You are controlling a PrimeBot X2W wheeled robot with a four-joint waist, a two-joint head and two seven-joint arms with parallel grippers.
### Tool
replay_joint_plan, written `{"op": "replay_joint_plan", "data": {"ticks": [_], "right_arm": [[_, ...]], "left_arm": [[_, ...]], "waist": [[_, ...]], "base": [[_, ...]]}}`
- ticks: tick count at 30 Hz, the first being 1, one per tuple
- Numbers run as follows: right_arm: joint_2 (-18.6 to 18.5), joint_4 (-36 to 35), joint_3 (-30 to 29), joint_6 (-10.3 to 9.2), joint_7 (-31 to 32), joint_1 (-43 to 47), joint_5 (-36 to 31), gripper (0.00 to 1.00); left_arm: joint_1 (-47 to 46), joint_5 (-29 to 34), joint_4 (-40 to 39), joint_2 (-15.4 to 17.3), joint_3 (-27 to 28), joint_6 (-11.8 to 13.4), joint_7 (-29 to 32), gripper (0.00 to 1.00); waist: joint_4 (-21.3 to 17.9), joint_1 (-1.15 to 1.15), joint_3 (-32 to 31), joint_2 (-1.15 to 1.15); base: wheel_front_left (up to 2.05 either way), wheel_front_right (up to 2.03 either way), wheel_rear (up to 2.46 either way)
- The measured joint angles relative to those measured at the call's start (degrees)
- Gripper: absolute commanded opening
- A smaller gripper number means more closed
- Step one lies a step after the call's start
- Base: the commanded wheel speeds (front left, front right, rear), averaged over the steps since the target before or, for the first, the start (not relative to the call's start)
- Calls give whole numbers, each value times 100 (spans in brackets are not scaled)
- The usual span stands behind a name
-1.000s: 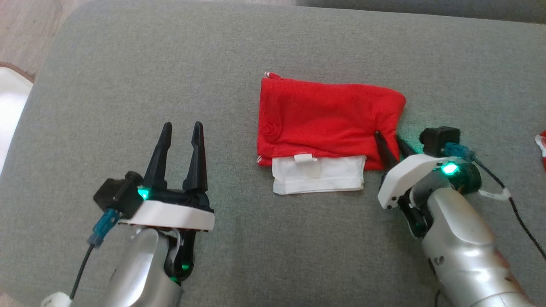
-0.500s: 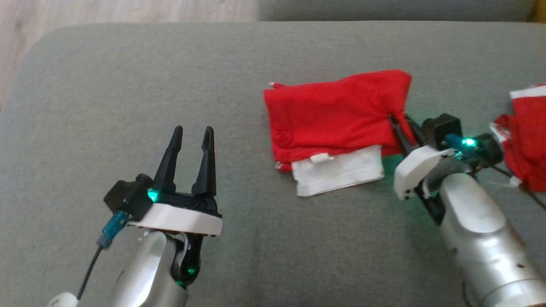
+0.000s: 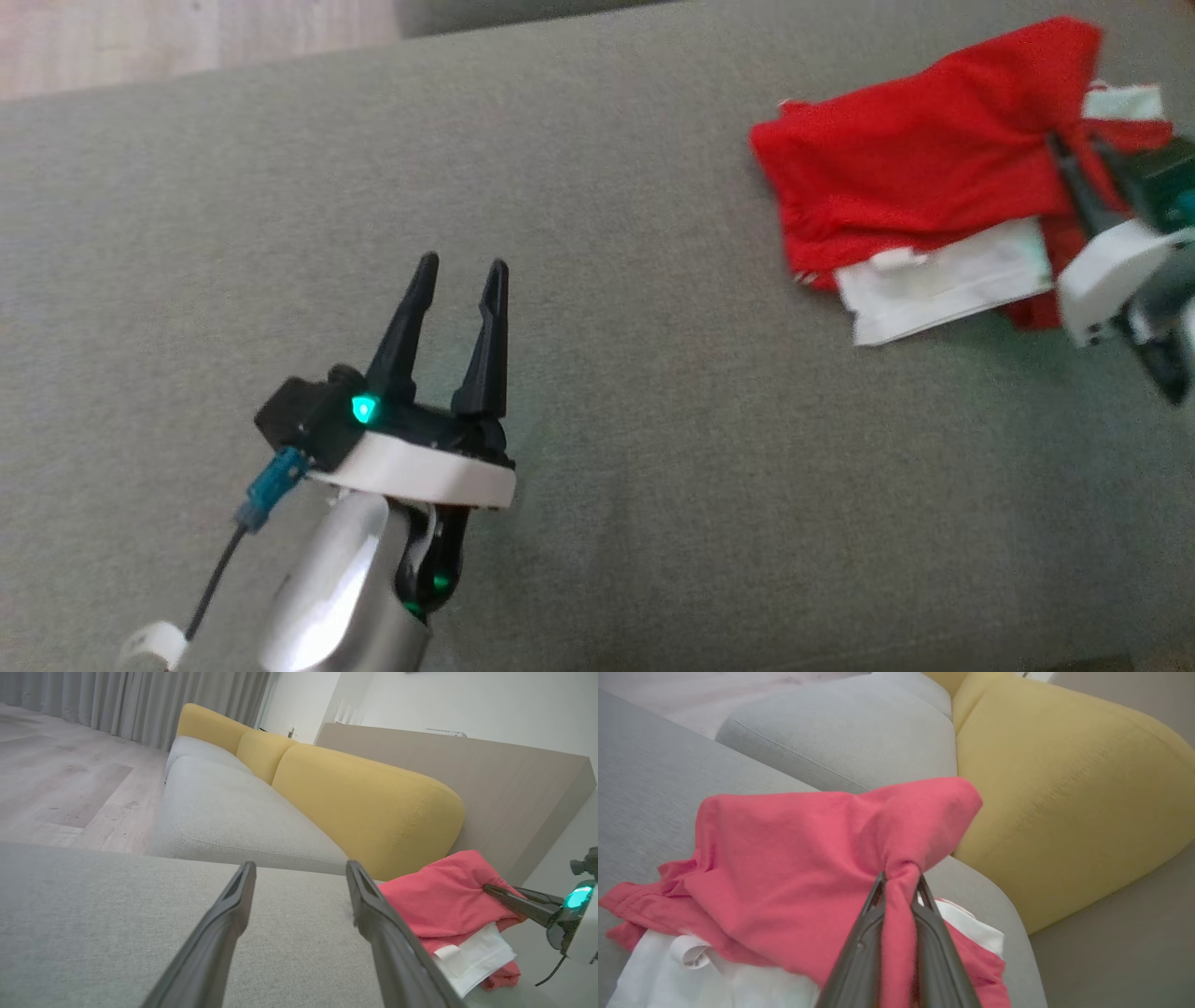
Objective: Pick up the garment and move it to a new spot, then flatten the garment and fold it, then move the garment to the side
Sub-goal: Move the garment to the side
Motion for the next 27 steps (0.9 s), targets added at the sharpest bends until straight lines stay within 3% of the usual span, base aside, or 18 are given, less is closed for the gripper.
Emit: {"op": "replay_joint_plan", "data": {"ticks": [10,19,20,21,22,27], "right_arm": [[-867,-288,-281,0,318,-8,294,0],[-1062,-69,-917,0,556,-58,88,0],[-1061,4,-1007,0,620,-88,19,21],[-1060,46,-1120,0,624,-107,-68,91],[-1060,62,-1233,0,623,-106,-148,100],[-878,96,-1579,0,604,-105,-483,100]], "left_arm": [[-374,20,-110,0,-83,0,-7,100],[-621,58,-153,-1,-169,0,-8,100],[-645,58,-152,-1,-171,0,-8,100],[-660,58,-153,-1,-174,0,-8,100],[-660,58,-151,-1,-170,0,-8,100],[-651,58,-83,-1,-137,0,-8,100]], "waist": [[-327,1,521,0],[-213,1,870,0],[-187,1,886,0],[-162,1,896,0],[-138,1,901,0],[-86,0,770,0]], "base": [[0,0,0],[0,0,0],[0,0,0],[0,0,0],[0,0,0],[0,0,0]]}}
